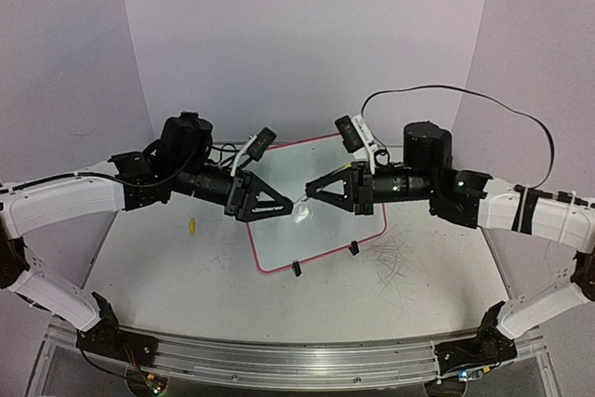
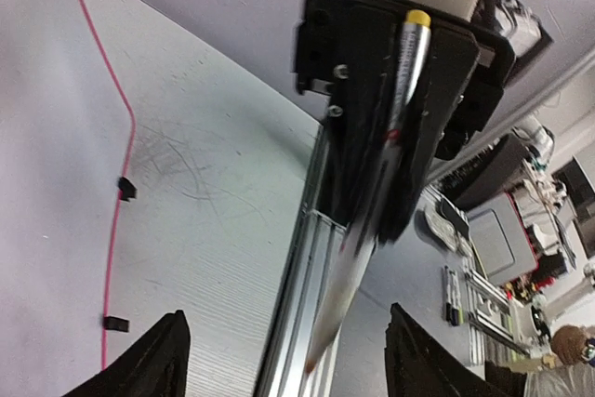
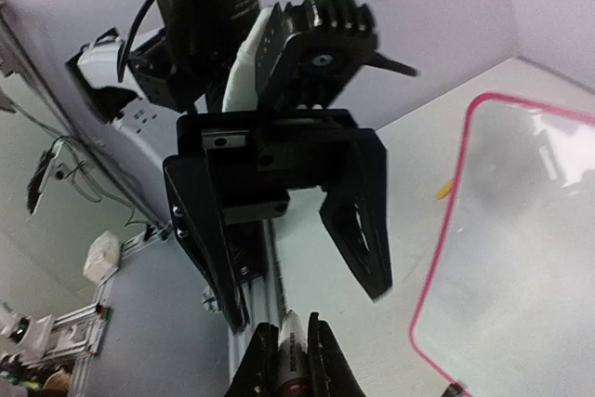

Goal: Write a sentence on the whiteboard
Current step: Pass from the left arm to the right, then hold the whiteboard at the center of the board.

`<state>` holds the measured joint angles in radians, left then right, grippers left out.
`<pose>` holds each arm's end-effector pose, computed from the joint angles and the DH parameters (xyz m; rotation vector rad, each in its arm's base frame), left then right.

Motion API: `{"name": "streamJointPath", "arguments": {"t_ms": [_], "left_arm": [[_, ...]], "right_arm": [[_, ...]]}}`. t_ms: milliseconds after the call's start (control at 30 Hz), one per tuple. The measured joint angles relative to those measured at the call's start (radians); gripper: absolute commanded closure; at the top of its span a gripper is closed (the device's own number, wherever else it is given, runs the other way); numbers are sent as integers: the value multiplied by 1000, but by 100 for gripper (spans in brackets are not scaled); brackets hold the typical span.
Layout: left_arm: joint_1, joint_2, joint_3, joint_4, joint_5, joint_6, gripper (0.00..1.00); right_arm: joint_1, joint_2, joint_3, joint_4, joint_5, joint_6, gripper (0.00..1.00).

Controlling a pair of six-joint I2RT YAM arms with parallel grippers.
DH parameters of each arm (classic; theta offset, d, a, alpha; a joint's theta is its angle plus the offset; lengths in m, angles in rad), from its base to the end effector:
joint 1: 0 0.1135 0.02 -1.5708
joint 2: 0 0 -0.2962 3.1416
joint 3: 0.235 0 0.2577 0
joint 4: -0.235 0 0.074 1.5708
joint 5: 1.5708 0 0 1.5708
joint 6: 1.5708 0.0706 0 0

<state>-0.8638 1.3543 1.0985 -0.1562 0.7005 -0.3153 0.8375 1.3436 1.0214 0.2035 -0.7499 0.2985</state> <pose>0.1806 -0.2814 0.3462 1.0622 1.9040 -1.4153 0.1883 0.2809 0.3648 -1.0749 1.5522 1.4426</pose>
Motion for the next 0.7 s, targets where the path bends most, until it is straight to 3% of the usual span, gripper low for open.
{"name": "streamJointPath", "arguments": {"t_ms": [233, 367, 533, 700], "left_arm": [[106, -196, -15, -4, -319, -52, 6], [108, -259, -26, -10, -586, -142, 6], [117, -259, -82, -36, -764, -254, 6], [128, -202, -174, -73, -816, -365, 4]], "right_arm": [[-21, -281, -72, -15, 535, -118, 100], [-23, -273, -45, -12, 790, -231, 100], [-24, -195, -5, -58, 970, -301, 100], [-23, -238, -54, -20, 1090, -357, 100]]}}
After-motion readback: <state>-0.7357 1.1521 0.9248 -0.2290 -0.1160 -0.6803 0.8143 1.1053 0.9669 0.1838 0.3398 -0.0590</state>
